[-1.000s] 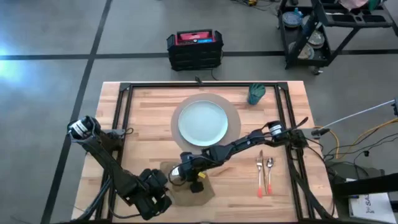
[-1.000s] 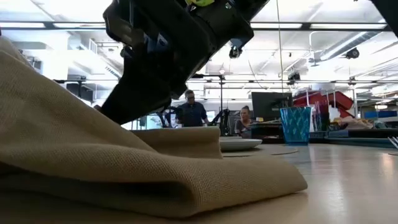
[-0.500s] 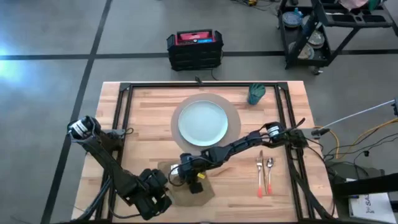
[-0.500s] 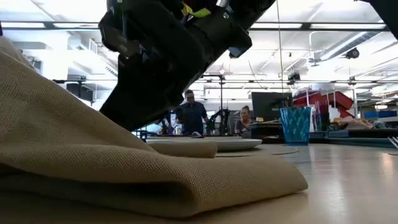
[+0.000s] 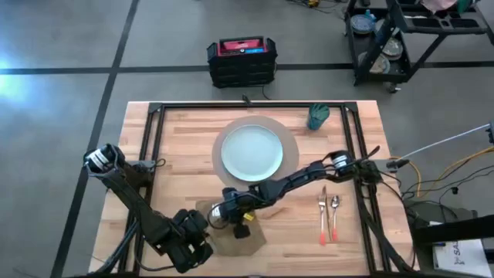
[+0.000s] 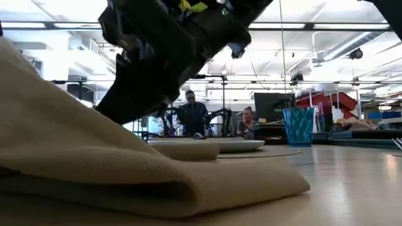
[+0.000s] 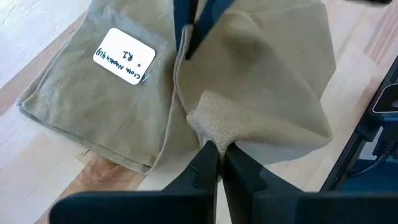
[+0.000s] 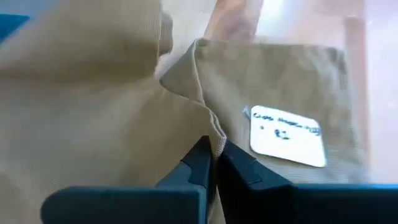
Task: Set table place
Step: Fold the brown table napkin
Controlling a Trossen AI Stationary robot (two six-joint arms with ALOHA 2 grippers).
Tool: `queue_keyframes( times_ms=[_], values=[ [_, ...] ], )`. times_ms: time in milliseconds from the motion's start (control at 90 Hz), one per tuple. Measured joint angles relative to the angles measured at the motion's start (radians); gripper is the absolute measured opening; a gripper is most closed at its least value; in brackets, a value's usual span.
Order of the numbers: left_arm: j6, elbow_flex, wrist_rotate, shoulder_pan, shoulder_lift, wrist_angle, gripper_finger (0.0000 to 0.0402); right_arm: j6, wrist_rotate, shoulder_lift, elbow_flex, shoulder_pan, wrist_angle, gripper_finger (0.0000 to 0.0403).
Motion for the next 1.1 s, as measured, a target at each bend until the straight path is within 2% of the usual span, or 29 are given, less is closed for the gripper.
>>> queue_keyframes(
  times_ms=[167, 311, 478, 722, 900, 1100],
  values=[
    [-0.002, 0.0, 0.004, -0.008, 0.0, -0.022, 0.0, -0.034, 0.112, -0.032, 0.061, 0.008, -0.207, 0.0],
    [-0.102, 0.0, 0.018, -0.048, 0.0, -0.104, 0.0, -0.021, 0.122, -0.068, 0.047, 0.019, -0.316, 0.0],
    [-0.149, 0.033, 0.006, -0.073, -0.007, -0.071, 0.0, -0.01, 0.168, -0.116, 0.027, 0.062, -0.41, 0.0],
    [-0.046, 0.197, -0.076, -0.08, -0.009, -0.125, 0.0, 0.041, 0.307, -0.25, 0.027, 0.139, -0.443, 0.0],
    [0.018, 0.35, -0.121, -0.08, -0.009, -0.287, 0.0, 0.086, 0.41, -0.343, 0.027, 0.204, -0.504, 0.0],
    [0.036, 0.513, -0.131, -0.084, -0.003, -0.504, 0.0, 0.123, 0.621, -0.425, 0.043, 0.262, -0.624, 0.0]
  ],
)
